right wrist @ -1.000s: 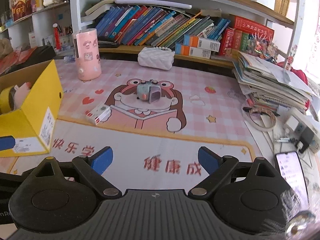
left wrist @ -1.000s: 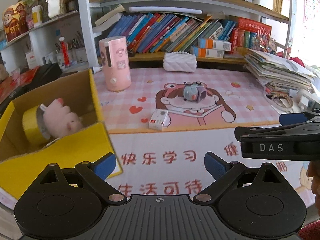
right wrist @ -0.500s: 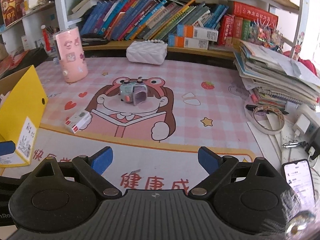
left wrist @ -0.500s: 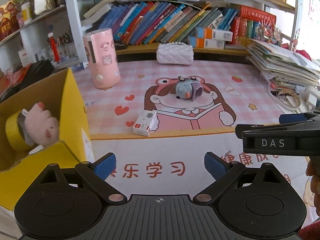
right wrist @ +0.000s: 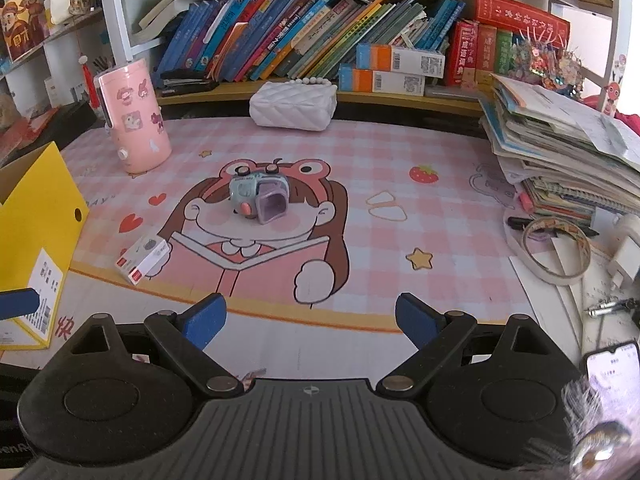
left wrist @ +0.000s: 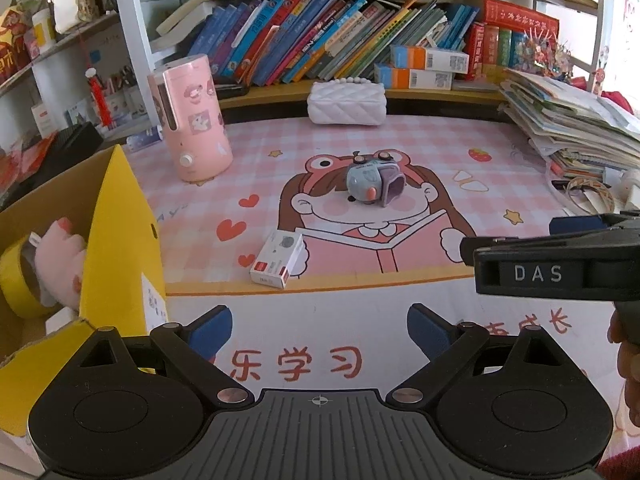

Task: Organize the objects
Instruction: 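Move the left tool to the white card box while the right tool approaches the toy truck, then close the left gripper on the white card box while the right gripper grasps the toy truck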

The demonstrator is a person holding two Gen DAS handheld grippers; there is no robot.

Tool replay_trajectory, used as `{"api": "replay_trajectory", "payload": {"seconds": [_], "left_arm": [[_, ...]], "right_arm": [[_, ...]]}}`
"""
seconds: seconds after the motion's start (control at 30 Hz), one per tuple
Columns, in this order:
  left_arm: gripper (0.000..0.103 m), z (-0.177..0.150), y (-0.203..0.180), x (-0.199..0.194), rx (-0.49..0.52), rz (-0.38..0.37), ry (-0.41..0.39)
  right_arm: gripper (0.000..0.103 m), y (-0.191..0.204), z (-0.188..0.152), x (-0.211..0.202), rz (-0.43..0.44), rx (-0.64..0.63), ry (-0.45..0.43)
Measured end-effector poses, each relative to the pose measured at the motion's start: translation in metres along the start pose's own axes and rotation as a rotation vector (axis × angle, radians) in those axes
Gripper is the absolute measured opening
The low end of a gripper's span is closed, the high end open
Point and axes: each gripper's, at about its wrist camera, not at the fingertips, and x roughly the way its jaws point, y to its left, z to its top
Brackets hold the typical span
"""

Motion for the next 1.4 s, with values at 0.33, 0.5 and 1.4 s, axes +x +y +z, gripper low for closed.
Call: {"api": "replay_trajectory", "payload": {"seconds": [0.33,0.5,1.4], "left_arm": [[0.09,0.019,-0.002,0.026,-0.015,0.068,-0.015],[0.071,0.026,0.002,0.05,-0.068,0.128,0.019],[0.028,0.034,0.029,0.078,-0.209,0.033,0.061]], "right_arm": [[0.089,-0.007,0.027,0.023,0.04,-0.035,-0.052],[0.089,-0.006,0.043,0.039,0.053,-0.06,-0.065],[0.089,0.017,0.062,0.113,0.142,-0.177,-0.056]]}}
